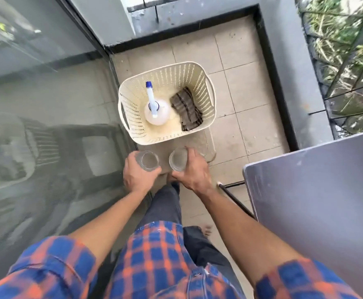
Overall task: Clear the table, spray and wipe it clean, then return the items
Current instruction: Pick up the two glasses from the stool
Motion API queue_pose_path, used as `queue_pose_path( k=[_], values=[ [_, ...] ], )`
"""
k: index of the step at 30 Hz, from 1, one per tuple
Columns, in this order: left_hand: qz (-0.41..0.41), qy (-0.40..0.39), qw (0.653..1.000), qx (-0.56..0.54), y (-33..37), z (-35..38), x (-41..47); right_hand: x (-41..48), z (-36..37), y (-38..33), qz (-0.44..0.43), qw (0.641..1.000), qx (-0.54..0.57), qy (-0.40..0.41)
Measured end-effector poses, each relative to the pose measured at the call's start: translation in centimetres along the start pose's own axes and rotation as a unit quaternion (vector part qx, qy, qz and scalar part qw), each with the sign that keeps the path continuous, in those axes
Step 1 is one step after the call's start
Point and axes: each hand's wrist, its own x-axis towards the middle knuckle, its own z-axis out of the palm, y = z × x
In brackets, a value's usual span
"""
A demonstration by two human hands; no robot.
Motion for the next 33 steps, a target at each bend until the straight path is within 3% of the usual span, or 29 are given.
queue_pose_path(
  k=[5,9,12,17,22,27,33],
  values=[
    [0.044,0.053,0.995,-0.069,0.5,-3.0,-4.6,-6.9,-4.2,0.9,-0.061,0.996,0.033,0.064],
    [0.070,0.074,0.987,-0.121,3.0,-5.0,-9.5,-13.4,-7.7,2.0,-0.094,0.977,0.114,0.156],
    [0.139,0.082,0.976,-0.146,5.8,-5.8,-13.1,-18.3,-10.2,4.1,-0.083,0.957,0.148,0.235],
    [0.252,0.039,0.954,-0.155,12.1,-4.0,-19.2,-26.3,-13.3,11.1,-0.030,0.933,0.146,0.328],
    [0.308,-0.077,0.944,-0.089,17.7,1.8,-25.6,-34.4,-15.1,20.4,0.074,0.892,0.179,0.408],
    [0.445,-0.222,0.865,-0.059,21.9,9.1,-33.9,-41.1,-15.7,28.6,0.225,0.810,0.247,0.483],
    [0.554,-0.327,0.765,0.020,27.4,17.7,-41.9,-45.6,-17.1,35.5,0.332,0.722,0.280,0.538]
  ],
)
